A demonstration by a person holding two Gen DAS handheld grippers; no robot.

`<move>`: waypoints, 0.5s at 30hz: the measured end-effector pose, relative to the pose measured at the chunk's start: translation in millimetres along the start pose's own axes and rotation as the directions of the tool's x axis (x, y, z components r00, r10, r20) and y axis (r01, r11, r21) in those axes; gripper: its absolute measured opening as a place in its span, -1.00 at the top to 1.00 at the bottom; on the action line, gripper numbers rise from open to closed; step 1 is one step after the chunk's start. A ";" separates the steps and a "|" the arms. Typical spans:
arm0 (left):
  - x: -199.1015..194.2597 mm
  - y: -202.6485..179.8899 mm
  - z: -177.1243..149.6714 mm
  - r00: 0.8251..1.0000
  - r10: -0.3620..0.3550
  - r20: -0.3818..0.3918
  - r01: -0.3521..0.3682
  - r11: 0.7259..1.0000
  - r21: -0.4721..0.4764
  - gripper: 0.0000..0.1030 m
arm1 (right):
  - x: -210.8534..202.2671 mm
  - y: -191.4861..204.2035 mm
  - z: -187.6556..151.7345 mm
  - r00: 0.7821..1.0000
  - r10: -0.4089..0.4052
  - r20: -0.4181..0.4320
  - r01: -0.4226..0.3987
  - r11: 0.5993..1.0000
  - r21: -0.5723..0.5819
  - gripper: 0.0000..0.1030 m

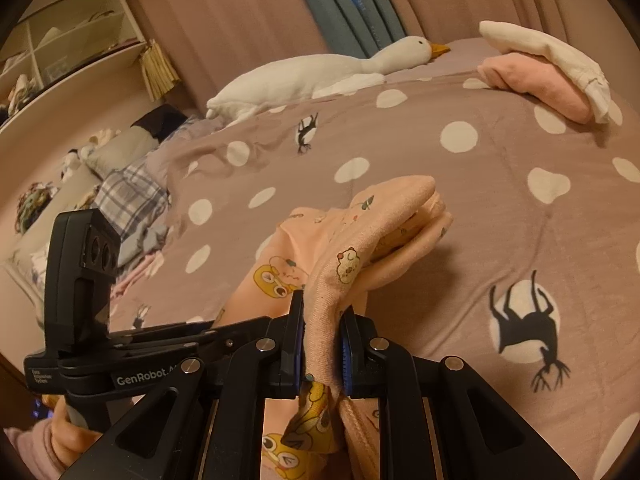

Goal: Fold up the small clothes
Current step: 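Lift the held edge with both grippers and fold it over the shirt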

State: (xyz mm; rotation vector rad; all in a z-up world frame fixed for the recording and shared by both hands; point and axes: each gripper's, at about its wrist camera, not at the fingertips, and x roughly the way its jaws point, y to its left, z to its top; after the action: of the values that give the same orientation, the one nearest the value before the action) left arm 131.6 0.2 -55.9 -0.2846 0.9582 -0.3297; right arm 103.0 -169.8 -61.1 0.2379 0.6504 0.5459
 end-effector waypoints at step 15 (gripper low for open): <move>-12.8 21.1 -3.4 1.000 0.027 0.015 -0.026 0.999 -0.031 0.50 | 15.7 23.5 -1.8 0.999 0.022 -0.024 -0.023 0.999 -0.039 0.67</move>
State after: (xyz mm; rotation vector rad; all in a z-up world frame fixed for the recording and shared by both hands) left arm 125.0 24.2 -56.2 -0.3023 0.9521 -0.2883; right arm 102.7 -141.5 -61.7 0.2020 0.6603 0.5832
